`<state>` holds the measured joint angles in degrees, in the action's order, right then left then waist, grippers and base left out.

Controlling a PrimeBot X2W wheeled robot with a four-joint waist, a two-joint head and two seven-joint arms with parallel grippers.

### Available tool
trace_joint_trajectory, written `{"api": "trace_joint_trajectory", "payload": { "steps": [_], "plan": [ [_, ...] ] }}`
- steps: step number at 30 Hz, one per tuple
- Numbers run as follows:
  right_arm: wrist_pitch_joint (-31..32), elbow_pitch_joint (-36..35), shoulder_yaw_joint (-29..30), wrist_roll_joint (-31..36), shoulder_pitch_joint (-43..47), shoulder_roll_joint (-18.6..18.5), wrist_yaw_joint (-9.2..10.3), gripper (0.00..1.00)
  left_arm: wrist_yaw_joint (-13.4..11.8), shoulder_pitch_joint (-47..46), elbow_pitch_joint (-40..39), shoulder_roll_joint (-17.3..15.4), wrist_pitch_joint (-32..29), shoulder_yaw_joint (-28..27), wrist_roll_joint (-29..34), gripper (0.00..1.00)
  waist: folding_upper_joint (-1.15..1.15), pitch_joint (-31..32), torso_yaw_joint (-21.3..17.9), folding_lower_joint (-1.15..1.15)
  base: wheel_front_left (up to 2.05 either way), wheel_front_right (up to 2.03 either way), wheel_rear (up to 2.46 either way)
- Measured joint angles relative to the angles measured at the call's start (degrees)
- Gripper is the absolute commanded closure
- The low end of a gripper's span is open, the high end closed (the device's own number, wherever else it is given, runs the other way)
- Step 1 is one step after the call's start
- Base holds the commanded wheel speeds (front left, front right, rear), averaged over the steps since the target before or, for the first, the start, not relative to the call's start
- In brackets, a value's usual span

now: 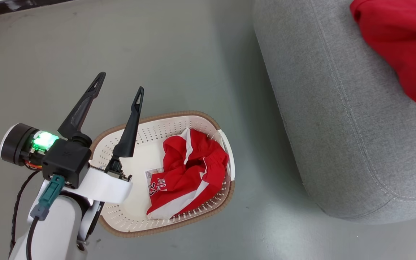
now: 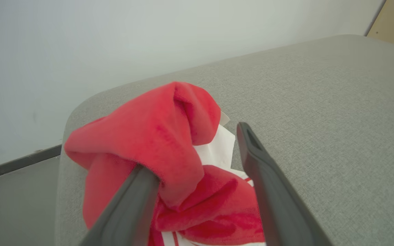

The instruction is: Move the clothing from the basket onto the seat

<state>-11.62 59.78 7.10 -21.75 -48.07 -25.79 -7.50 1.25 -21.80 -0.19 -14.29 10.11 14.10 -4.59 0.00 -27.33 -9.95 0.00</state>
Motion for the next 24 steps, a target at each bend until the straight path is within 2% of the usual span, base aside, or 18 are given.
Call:
{"api": "trace_joint_trajectory", "payload": {
  "steps": [4,13,24],
  "plan": [
    [0.01,0.22,-1.27,0.07,0.30,1.94,0.00,0.00,-0.07,0.03,0.65,0.01,0.21,-0.05,-0.30,0.00,0.00,0.68,-0.28,0.00,0.00,0.00,0.00],
    [0.09,1.38,-2.44,0.02,1.93,3.76,0.00,0.00,-0.07,0.05,1.94,0.34,1.02,-0.02,-0.43,0.00,0.00,2.26,-1.17,0.00,0.00,0.00,0.00],
    [-0.01,-0.57,-6.54,-1.01,4.37,4.48,0.00,0.00,-0.70,0.36,3.10,0.48,1.63,-0.82,-1.25,0.00,0.00,3.98,-2.48,0.00,0.00,0.00,0.00]
  ]
}}
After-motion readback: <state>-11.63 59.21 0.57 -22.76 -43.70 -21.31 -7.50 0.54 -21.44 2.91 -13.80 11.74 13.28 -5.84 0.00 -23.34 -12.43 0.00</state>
